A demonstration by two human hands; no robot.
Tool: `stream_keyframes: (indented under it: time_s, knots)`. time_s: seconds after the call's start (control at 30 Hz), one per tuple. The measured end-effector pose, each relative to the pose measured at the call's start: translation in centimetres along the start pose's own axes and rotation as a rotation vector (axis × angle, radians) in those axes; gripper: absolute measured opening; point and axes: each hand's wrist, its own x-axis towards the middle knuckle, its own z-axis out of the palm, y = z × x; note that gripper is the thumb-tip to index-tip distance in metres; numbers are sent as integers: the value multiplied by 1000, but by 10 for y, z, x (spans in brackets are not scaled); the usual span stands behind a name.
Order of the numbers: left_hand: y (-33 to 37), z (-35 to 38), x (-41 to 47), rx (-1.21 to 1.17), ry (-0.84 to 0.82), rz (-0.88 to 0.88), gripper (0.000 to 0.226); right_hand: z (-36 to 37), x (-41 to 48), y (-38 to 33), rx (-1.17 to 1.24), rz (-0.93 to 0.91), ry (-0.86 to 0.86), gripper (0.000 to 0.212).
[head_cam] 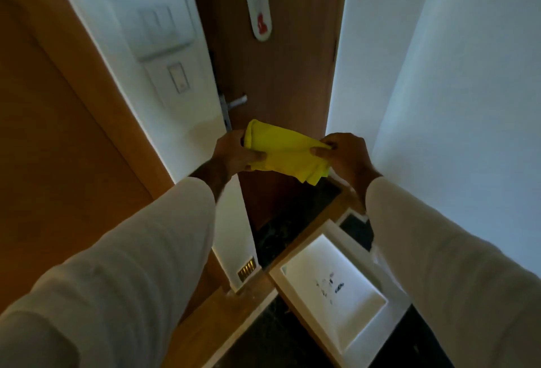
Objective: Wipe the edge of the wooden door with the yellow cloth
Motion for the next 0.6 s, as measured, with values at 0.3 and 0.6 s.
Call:
stream_keyframes:
  time_s: [0.3,0.6]
  knots:
    - [105,-139,-53,-74,239,190,80,-62,9,-174,127,-236,58,17]
    - [186,-275,-106,19,423,349,46,-71,23,-319,192,-410,135,17]
